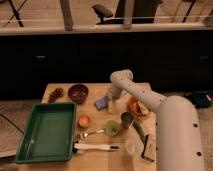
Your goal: Wipe tray with sponge
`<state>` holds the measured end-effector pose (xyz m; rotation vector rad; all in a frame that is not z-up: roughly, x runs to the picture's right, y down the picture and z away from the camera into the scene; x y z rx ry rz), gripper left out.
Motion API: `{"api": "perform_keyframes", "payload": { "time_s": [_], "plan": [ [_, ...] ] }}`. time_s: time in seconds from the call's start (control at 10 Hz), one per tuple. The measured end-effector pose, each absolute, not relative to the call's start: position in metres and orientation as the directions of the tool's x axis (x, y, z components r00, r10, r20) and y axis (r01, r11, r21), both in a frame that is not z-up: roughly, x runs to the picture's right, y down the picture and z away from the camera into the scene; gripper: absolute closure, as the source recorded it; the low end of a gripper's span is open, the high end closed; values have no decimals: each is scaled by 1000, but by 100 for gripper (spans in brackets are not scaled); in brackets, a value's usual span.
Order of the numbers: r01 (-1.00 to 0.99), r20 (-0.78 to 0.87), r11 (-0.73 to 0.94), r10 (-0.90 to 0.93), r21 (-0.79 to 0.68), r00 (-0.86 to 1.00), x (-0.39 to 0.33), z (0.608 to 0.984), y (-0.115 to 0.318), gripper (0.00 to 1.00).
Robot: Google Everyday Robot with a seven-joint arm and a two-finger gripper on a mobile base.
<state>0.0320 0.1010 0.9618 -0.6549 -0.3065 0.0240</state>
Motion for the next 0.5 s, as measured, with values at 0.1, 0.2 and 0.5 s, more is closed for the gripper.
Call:
{"api": "perform_keyframes", "payload": {
  "time_s": [0.1, 0.2, 0.5],
  "plan": [
    [74, 273, 795, 118, -603, 955, 32, 962, 101, 21],
    [75, 273, 795, 117, -602, 955, 32, 962, 101, 20],
    [77, 273, 794, 115, -604, 955, 32, 961, 101, 21]
  ]
}}
